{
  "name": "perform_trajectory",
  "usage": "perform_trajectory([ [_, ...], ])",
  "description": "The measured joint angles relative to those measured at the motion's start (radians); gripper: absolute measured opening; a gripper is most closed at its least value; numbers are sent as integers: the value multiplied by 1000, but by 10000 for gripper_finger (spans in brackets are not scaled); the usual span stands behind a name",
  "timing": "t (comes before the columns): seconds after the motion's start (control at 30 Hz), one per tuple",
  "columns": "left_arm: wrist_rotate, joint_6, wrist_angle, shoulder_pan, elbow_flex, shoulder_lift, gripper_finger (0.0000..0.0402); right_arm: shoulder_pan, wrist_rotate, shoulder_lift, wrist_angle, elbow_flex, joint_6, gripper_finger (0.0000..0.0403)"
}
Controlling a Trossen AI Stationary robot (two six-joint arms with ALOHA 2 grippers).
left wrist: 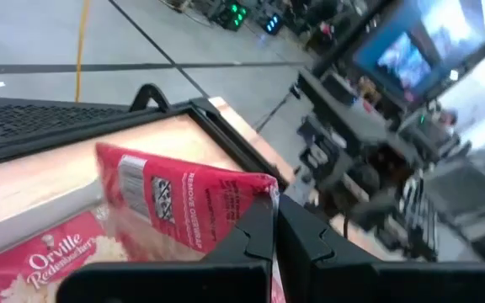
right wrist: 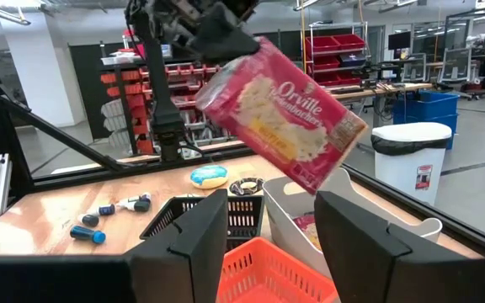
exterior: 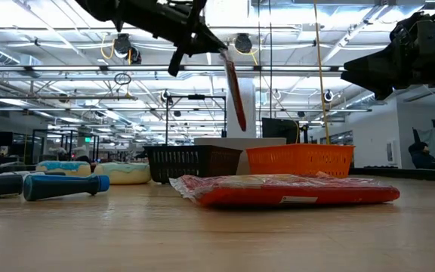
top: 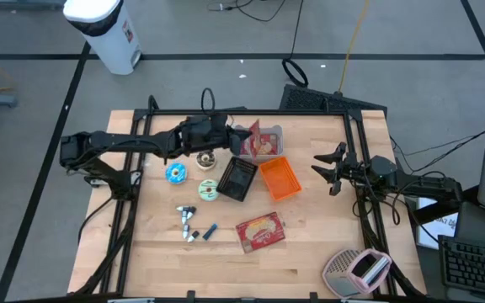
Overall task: Pick & Place Food Item
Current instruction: Put the red popcorn bag into the white bin
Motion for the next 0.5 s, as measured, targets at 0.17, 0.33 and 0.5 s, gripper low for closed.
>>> perform_trajectory([
  [0.17,27,-111,5,58,1,18,0,0,0,0,0,0,0,167],
  [0.33,67,-211,10,95,30,51,0,0,0,0,0,0,0,167],
  [0.5,73,-211,-35,87,167,138,0,0,0,0,0,0,0,167],
])
